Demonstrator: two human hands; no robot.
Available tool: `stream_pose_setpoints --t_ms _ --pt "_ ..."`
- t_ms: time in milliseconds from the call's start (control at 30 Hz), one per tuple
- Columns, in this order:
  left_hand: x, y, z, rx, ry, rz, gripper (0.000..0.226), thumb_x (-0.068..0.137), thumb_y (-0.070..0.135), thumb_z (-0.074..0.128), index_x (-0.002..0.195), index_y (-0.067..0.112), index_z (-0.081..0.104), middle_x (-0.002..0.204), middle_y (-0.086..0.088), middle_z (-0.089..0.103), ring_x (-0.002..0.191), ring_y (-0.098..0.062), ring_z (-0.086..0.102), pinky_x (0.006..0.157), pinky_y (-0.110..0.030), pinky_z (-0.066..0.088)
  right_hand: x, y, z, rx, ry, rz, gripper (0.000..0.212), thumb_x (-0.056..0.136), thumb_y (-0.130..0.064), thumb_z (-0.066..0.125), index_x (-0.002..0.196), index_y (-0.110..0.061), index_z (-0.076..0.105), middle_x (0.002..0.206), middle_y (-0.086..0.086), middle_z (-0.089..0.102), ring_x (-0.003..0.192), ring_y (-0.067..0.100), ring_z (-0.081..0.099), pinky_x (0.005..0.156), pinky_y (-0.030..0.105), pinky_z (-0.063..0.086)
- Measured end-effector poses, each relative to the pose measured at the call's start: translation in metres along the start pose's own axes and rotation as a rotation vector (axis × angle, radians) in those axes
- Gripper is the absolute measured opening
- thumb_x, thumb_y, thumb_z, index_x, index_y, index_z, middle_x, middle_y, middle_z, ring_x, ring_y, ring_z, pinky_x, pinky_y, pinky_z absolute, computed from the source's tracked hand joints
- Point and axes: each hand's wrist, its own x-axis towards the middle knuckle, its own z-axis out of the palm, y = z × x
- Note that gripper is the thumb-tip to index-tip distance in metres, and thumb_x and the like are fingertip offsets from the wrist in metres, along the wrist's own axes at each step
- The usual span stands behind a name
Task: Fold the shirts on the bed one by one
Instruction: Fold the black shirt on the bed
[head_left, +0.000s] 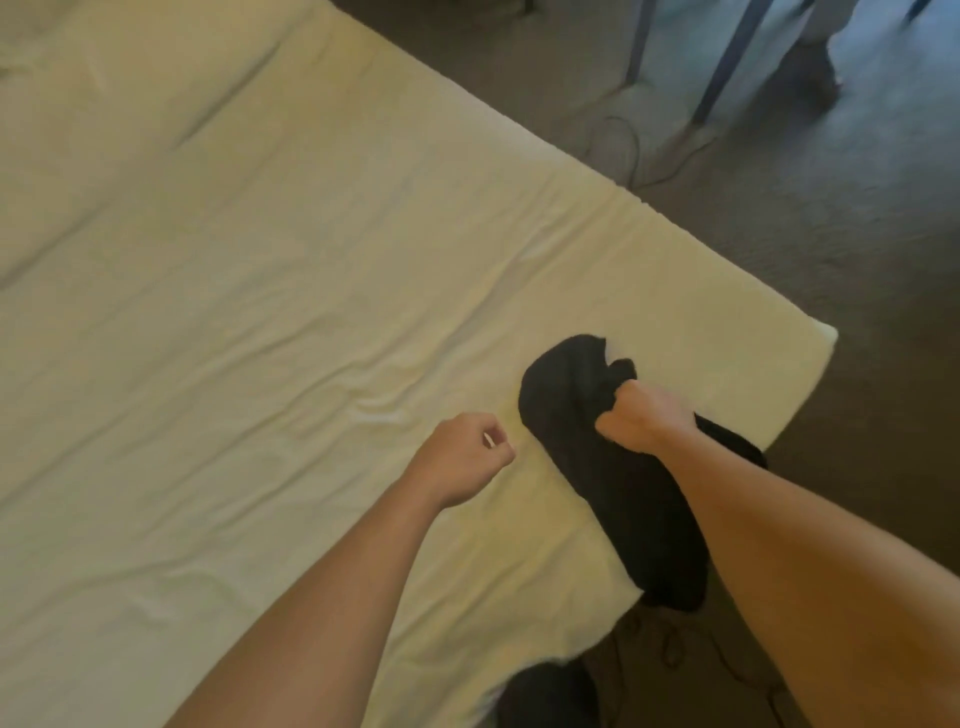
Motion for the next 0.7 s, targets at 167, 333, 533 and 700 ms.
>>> stream_pose_setpoints --t_ms 167,333,533,700 --pt "-0.075 -0.009 -0.022 0.018 0.062 -0.007 0.017 0.091 0.036 0.066 0.098 0.021 0.070 0.103 -0.001 0.069 0.095 -0.021 0.065 0.088 -0.038 0.054 -0.082 -0.039 -0.040 -0.123 -0.329 -0.108 0.031 0.040 -0.017 0.061 0.069 -0.006 0.060 0.095 0.014 0.065 0.084 0.033 0.064 0.063 0.030 0.051" --pt "-0.179 -0.034 -0.055 -0.004 0.154 -0.037 0.025 0.092 0.040 0.066 0.099 0.017 0.070 0.105 -0.007 0.070 0.099 -0.027 0.066 0.091 -0.039 0.054 -0.207 -0.121 -0.089 -0.257 -0.234 -0.317 0.014 0.048 -0.017 0.064 0.059 -0.010 0.062 0.083 0.013 0.065 0.073 0.033 0.062 0.059 0.028 0.042" --pt "-0.325 -0.079 -0.125 -0.274 0.375 -0.106 0.067 0.104 0.056 0.040 0.145 0.004 0.051 0.147 -0.018 0.052 0.135 -0.035 0.050 0.111 -0.045 0.039 -0.386 -0.235 -0.128 -0.171 -0.058 -0.607 0.011 0.056 -0.012 0.061 0.046 -0.015 0.059 0.077 0.008 0.060 0.073 0.031 0.055 0.059 0.028 0.043" --pt "-0.455 -0.107 -0.185 -0.877 0.522 0.228 0.045 0.103 0.059 0.037 0.131 0.032 0.058 0.121 0.021 0.065 0.123 -0.005 0.055 0.106 -0.035 0.035 -0.520 -0.303 -0.126 -0.066 0.063 -0.839 0.003 0.076 0.003 0.058 0.077 0.000 0.058 0.081 0.006 0.059 0.087 0.026 0.057 0.082 0.031 0.048"
